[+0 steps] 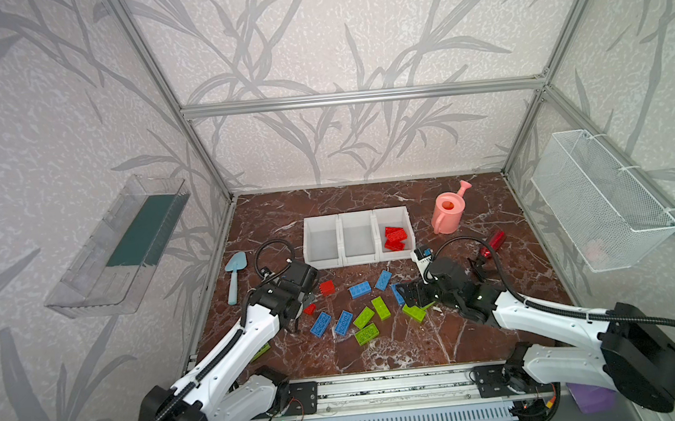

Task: Sort the legos into containers by color
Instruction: 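Lower the left gripper onto a small red brick while the right arm withdraws, then close the left gripper on the small red brick and lift it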

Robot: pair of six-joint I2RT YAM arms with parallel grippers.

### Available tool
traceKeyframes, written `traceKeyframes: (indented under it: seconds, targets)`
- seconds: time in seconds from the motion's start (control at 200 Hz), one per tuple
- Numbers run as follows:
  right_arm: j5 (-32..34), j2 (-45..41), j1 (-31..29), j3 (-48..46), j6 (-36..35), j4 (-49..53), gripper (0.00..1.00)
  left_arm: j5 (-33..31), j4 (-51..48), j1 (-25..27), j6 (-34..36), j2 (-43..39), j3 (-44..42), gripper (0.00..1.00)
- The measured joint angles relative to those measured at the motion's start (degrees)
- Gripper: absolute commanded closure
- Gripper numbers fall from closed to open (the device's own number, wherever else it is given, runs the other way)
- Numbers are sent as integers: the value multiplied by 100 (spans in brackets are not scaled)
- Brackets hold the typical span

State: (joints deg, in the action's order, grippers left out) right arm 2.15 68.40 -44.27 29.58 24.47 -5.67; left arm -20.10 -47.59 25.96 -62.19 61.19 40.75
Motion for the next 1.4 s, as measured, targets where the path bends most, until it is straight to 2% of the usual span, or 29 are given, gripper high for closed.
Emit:
traceKeyframes:
  seconds: [0.485,0.87,1.01,1.219,1.404]
  targets:
    - [-11,-122,0,-142,212,-345,10,575,981,-98,-345,1274,-118,16]
    - [81,-120,0,-142,208,-354,10,977,1543,-284,-400,1982,-129,26]
    - [101,-105,0,-142,208,-354,10,1097,1696,-337,-356,2116,-116,31]
    - [144,-50,0,-142,203,-356,10,1226,1740,-442,-157,2256,2,47]
    - [179,-15,0,-142,190,-361,10,1272,1768,-472,-96,2264,15,52]
